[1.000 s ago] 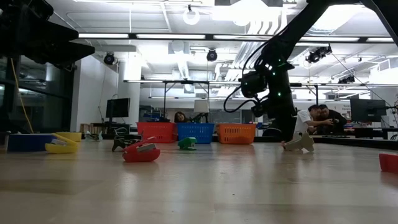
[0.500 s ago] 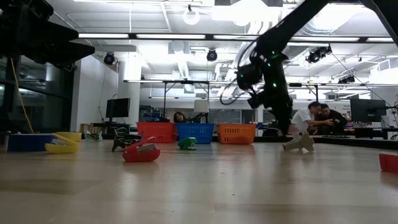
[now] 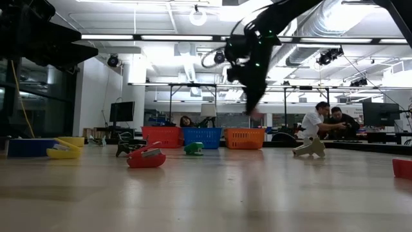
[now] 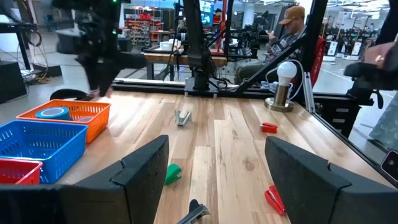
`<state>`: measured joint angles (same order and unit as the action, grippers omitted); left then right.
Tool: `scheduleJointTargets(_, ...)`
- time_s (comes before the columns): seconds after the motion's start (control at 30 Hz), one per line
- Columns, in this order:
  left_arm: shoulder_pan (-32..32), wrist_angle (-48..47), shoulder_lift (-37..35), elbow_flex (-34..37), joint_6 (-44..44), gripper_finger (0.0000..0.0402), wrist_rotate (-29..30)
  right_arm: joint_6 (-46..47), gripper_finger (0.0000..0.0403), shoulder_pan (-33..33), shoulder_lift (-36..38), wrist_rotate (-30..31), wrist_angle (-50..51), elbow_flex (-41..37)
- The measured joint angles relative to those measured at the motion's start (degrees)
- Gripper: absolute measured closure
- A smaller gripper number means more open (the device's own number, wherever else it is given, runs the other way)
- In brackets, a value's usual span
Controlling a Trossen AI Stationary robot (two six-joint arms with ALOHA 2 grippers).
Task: Pick and place Stapler, Stapler remover, tape
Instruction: Put the pink staple remover into the blue bin
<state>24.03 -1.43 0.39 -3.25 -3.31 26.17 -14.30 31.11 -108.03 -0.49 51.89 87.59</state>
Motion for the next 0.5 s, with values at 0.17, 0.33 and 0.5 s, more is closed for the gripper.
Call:
scheduleJointTargets(0.17,-0.01,0.00,-0.01,0.01,0.00,0.0140,0.00,-3.28,0.0327,-1.57,0.00,-5.78,-16.01,-1.42)
scheduleJointTargets(0.33,-0.01,-0.01,0.00,-0.01,0.00,0.0140,0.00,-4.08,0.0327,-2.83,0.00,-7.04,-29.16,-3.81)
scheduleJointTargets(0.5,-0.01,0.00,0.00,-0.01,0.00,0.0140,-0.01,-3.90,0.0327,-3.12,-0.02,-7.34,-41.06,-8.98)
